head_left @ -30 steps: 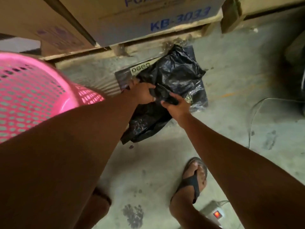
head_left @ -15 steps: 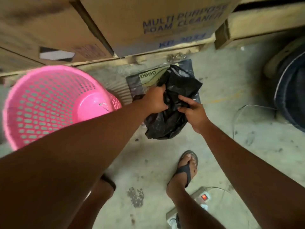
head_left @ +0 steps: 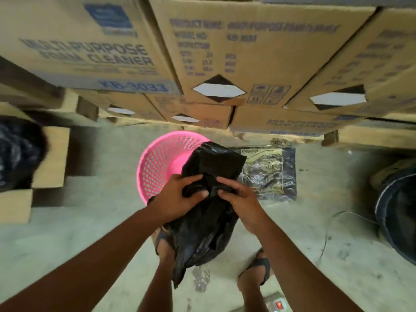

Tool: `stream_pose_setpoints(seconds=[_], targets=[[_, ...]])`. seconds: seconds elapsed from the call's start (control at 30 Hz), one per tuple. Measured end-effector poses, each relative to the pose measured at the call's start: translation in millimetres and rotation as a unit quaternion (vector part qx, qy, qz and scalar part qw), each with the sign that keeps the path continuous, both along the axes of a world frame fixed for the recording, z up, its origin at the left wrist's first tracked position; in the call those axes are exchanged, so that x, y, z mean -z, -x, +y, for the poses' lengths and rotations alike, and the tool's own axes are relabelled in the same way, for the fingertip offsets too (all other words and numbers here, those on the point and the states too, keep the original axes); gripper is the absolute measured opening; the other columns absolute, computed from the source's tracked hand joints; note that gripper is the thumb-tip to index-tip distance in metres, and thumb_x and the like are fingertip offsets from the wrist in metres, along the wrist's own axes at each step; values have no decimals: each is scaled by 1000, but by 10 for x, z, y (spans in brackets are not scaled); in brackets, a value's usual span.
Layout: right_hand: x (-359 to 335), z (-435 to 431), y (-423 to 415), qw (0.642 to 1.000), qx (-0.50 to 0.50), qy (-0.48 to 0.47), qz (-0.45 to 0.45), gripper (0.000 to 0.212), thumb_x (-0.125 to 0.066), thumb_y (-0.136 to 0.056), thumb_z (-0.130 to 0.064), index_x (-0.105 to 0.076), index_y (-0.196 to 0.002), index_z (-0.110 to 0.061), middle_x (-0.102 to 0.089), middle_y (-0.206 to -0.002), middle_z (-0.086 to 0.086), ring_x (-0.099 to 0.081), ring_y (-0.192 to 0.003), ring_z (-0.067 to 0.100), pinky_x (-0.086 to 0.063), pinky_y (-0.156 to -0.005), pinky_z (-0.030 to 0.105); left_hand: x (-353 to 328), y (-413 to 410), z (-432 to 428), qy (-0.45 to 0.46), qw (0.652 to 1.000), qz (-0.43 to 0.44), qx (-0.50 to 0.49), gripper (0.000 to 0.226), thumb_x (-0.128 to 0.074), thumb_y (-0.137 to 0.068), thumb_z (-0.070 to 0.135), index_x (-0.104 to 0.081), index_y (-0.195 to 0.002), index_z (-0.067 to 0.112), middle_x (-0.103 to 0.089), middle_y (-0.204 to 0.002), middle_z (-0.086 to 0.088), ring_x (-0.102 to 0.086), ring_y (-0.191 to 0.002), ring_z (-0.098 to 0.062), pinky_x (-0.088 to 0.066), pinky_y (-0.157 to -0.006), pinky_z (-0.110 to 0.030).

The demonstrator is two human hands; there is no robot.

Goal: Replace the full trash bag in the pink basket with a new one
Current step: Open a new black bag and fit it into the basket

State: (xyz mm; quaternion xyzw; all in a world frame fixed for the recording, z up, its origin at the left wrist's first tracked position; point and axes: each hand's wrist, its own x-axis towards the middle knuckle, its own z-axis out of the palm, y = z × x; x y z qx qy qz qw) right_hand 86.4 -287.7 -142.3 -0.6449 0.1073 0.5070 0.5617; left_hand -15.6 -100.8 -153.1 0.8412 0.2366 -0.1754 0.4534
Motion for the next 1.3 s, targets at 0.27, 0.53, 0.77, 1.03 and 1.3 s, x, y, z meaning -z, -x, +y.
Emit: stream_pose_setpoints(seconds=[0.27,0.53,0.77,1.03,1.3], targets=[[929,1255,305,991,-48,97,-82,42,-71,-91,-21,-62,-132,-22,-62,-135,5,-59,-119,15,-44,-111,36,770,415,717,-34,989,146,13,53,-61,-80,45,-66,-123,14,-66,-113,-25,-55,-111,-40,-45,-95,-36],[1138,1085,499,954,-159,170,-188,56,-78,-84,-20,-59,-137,-19,-62,-136,2,-56,-127,16,-38,-112,27,1378,517,1027,261,864,203,-380,45,-52,-94,41,-61,-124,9,-67,-120,-19,-64,-110,-35,-50,-101,-45],[1214,996,439,839,-381,333,-198,54,-58,-91,-57,-74,-108,-9,-75,-99,19,-70,-98,33,-52,-80,30,1203,946,1047,436,668,172,-578,40,-53,-98,35,-66,-121,6,-69,-121,-17,-66,-111,-35,-53,-97,-50],[1290,1038,-82,749,-540,310,-228,54,-58,-94,-51,-68,-106,0,-70,-99,22,-66,-93,34,-48,-81,33,1107,918,917,429,609,135,-653,26,-43,-102,22,-64,-107,7,-67,-99,-16,-65,-87,-29,-60,-72,-43],[1141,1024,-111,724,-556,310,-266,53,-48,-97,-50,-65,-104,-1,-68,-97,21,-67,-93,36,-55,-81,39,58,741,611,61,825,-156,-540,13,-52,-96,26,-61,-89,19,-65,-91,-8,-61,-86,-19,-50,-79,-31]])
